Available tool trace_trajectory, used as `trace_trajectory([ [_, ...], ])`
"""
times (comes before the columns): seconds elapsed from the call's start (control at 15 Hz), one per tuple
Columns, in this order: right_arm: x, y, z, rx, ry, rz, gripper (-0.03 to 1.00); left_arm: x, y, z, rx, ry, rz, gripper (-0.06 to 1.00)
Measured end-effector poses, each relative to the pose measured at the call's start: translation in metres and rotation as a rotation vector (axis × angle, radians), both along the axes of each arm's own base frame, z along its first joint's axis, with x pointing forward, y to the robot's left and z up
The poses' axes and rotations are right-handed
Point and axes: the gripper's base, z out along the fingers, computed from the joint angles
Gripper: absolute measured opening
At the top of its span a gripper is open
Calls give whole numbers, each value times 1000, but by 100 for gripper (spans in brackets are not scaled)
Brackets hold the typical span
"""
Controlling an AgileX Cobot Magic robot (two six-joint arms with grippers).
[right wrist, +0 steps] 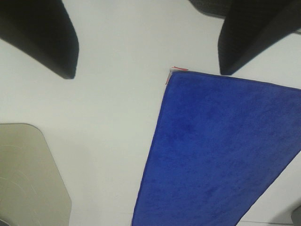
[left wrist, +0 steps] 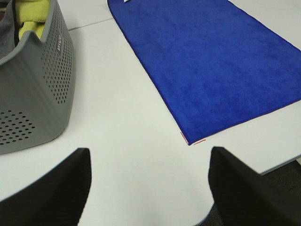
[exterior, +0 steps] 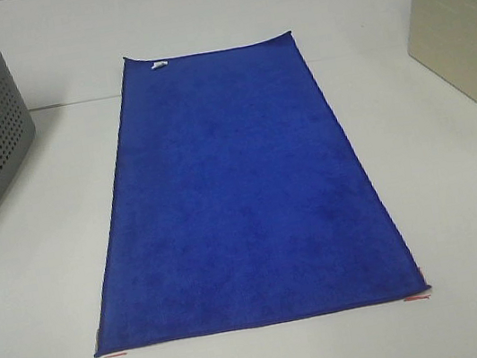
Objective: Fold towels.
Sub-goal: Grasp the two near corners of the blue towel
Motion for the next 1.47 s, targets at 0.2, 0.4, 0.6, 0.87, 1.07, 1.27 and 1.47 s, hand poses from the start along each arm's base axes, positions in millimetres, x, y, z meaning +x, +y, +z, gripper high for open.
trace_trajectory([
  [0.2,0,0,0,0,0,0,77,0,0,0,0,0,0,67],
  [0.4,0,0,0,0,0,0,77,0,0,0,0,0,0,67],
  [0.6,0,0,0,0,0,0,77,0,0,0,-2,0,-2,67],
  [0.87,0,0,0,0,0,0,77,0,-1,0,-13,0,-9,67],
  [1.07,0,0,0,-1,0,-1,77,0,-2,1,-25,0,-17,67],
  [1.27,0,0,0,-1,0,-1,76,0,-2,1,-30,-4,-13,67],
  [1.47,2,-2,5,61,-37,-47,76,9,0,17,-125,-128,53,67],
])
